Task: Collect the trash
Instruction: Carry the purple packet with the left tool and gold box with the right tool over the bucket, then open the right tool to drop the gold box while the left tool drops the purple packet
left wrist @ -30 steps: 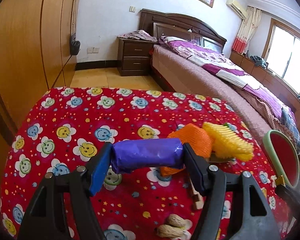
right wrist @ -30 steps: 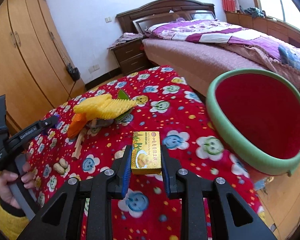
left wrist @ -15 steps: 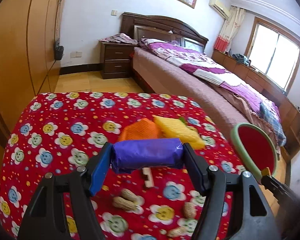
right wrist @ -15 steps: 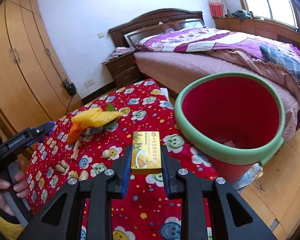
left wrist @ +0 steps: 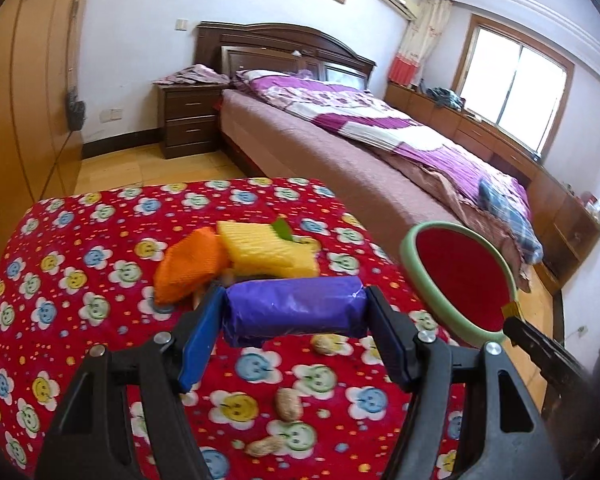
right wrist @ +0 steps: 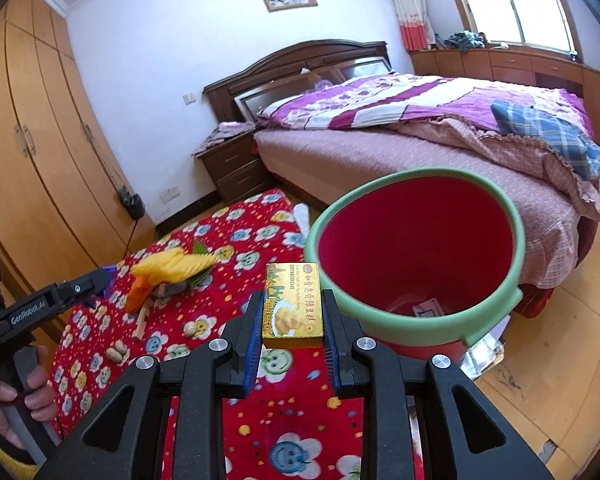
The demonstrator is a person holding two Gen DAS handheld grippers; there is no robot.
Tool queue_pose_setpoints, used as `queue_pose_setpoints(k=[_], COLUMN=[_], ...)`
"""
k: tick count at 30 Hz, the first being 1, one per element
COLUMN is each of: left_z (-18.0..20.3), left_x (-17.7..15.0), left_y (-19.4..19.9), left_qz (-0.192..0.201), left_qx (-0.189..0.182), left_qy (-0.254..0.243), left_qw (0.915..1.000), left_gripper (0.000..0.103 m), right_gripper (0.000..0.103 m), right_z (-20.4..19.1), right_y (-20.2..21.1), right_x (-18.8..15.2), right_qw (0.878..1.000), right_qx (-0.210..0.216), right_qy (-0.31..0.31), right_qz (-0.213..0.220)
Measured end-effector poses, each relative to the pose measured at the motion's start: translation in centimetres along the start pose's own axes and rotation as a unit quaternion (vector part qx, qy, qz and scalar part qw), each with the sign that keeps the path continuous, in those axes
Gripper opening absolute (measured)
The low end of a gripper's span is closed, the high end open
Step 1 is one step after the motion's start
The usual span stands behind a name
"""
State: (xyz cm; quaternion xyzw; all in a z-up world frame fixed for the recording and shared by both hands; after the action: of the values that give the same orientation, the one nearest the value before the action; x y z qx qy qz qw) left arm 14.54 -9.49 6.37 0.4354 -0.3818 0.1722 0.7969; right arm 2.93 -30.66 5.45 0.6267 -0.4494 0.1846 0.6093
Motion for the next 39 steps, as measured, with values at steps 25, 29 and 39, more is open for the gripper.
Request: queue_pose_setpoints(k=[25, 29, 39], left_z=[10.1, 11.5, 13.4], left_x=[0.4, 0.4, 0.1], left_y=[-7.7, -9.1, -12.7], left_qz=[-0.045, -0.051, -0.069], left_qx=[-0.063, -0.072, -0.081], left_qy=[-0.094, -0.104, -0.117], left_qw=[0.9925, 0.9906, 0.9874], left_gripper=[0.071, 0.071, 0.071], right_gripper=[0.026, 0.026, 0.028], right_z=[9.4, 10.4, 12.8], right_y=[-3.0, -4.0, -5.9], right_x=[2.8, 2.9, 3.0], right_qw=[0.996, 0.995, 0.994], right_qx=[-0.068, -0.079, -0.078], right_qy=[-0.060, -0.061, -0.082], right_qz=[0.012, 0.007, -0.010])
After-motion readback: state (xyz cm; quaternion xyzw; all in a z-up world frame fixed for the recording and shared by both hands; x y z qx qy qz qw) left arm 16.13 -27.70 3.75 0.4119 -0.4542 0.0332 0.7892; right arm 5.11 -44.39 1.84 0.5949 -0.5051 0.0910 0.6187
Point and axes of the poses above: each gripper's, at about its wrist camera, not at the fingertips, and y roughly against the way its jaws point, z to its right, x to its top, the point moved 3 cm from there along -y, roughly the way its jaws point, and after that the axes turned 11 degrees about -x, right-handed, at the moved point
